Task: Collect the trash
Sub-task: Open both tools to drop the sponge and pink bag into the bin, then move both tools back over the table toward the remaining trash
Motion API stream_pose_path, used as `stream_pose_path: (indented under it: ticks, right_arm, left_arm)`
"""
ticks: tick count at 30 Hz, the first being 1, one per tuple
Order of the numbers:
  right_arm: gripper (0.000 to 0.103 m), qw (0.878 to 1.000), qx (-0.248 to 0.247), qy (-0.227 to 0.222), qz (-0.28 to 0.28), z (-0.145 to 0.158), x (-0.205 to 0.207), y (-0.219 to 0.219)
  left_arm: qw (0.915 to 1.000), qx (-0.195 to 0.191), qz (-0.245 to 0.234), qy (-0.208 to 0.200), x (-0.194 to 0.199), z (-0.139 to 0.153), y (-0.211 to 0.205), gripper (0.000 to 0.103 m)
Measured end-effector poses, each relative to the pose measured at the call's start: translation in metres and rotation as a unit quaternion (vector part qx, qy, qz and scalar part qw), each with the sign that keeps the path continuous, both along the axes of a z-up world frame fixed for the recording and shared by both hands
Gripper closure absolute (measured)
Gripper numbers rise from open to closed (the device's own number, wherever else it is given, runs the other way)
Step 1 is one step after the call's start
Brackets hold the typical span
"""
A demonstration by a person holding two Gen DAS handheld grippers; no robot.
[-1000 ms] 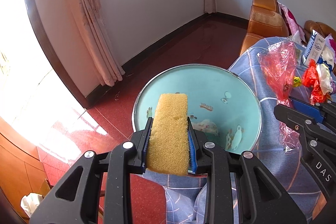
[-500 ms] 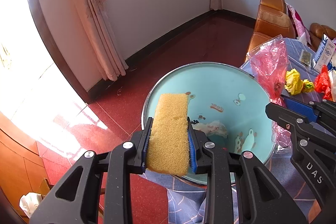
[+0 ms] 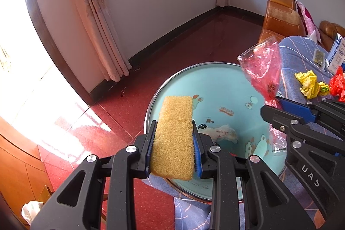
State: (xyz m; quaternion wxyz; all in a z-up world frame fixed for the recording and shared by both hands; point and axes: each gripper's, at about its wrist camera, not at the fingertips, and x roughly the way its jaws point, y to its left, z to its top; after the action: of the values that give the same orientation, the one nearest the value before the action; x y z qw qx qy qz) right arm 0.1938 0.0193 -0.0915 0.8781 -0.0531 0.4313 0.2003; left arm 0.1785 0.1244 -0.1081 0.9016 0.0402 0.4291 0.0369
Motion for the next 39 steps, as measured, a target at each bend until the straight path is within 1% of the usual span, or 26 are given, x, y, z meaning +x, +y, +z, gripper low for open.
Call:
stream_pose_path:
  ticks: [2,3,5,10,19,23,24,25,26,27,28,29,31,33,36,38,39]
  right_arm:
    - [0.082,1.000,0.003,0.008,0.006,-0.004,0.004,0.001]
    - [0.079,1.000,0.005,0.011,0.008,-0.005,0.005,0.001]
    - [0.078,1.000,0.011,0.016,0.012,-0.007,0.008,-0.001]
    - [0.069,1.000,0.019,0.016,0.002,-0.004,0.010,-0.010]
    - [0.068,0.999,0.021,-0.003,-0.031,0.008,0.002,-0.030]
    - [0.068,0.998,0.015,-0.023,-0.054,0.018,-0.011,-0.048]
    - [0.068,0.998,0.018,-0.024,-0.060,0.020,-0.014,-0.053]
    - [0.068,0.997,0.020,-0.025,-0.066,0.022,-0.017,-0.058]
    - [0.068,0.997,0.022,-0.027,-0.073,0.024,-0.021,-0.064]
    - [0.068,0.996,0.024,-0.027,-0.079,0.025,-0.023,-0.068]
    - [0.067,0.996,0.026,-0.028,-0.084,0.026,-0.026,-0.073]
    - [0.067,0.995,0.027,-0.031,-0.093,0.028,-0.030,-0.079]
    - [0.065,0.994,0.029,-0.033,-0.103,0.030,-0.037,-0.087]
    - [0.065,0.993,0.032,-0.035,-0.112,0.031,-0.043,-0.094]
    - [0.064,0.990,0.031,-0.044,-0.126,0.035,-0.055,-0.106]
    - [0.057,0.988,0.030,-0.055,-0.138,0.038,-0.064,-0.114]
    - [0.051,0.987,0.030,-0.061,-0.146,0.040,-0.067,-0.118]
  left_arm:
    - [1.0000,0.000,0.002,0.002,0.000,-0.001,0.001,0.074]
    - [1.0000,0.000,0.003,0.004,0.001,-0.002,0.002,0.074]
    - [1.0000,0.000,0.005,0.007,0.002,-0.002,0.003,0.074]
    - [0.9999,-0.001,0.005,0.010,0.004,-0.003,0.002,0.074]
    - [0.9999,0.003,-0.004,0.013,0.009,-0.002,-0.006,0.074]
    - [0.9998,0.020,-0.003,0.006,0.008,-0.001,-0.012,0.070]
    - [0.9997,0.024,-0.003,0.005,0.007,-0.001,-0.013,0.068]
    - [0.9996,0.028,-0.004,0.003,0.006,-0.001,-0.015,0.060]
    - [0.9994,0.034,-0.003,-0.001,0.005,0.000,-0.017,0.055]
    - [0.9992,0.040,-0.001,-0.006,0.003,0.000,-0.019,0.045]
    - [0.9989,0.046,-0.001,-0.012,0.002,0.001,-0.021,0.040]
    - [0.9984,0.054,-0.002,-0.018,0.000,0.002,-0.024,0.038]
    - [0.9978,0.061,0.000,-0.026,-0.002,0.004,-0.027,0.028]
    - [0.9978,0.057,0.004,-0.033,-0.004,0.007,-0.029,0.024]
    - [0.9988,0.033,0.007,-0.035,-0.007,0.012,-0.028,0.020]
    - [0.9987,0.017,0.019,-0.043,-0.011,0.018,-0.021,0.017]
    - [0.9988,0.009,0.021,-0.044,-0.013,0.020,-0.018,0.017]
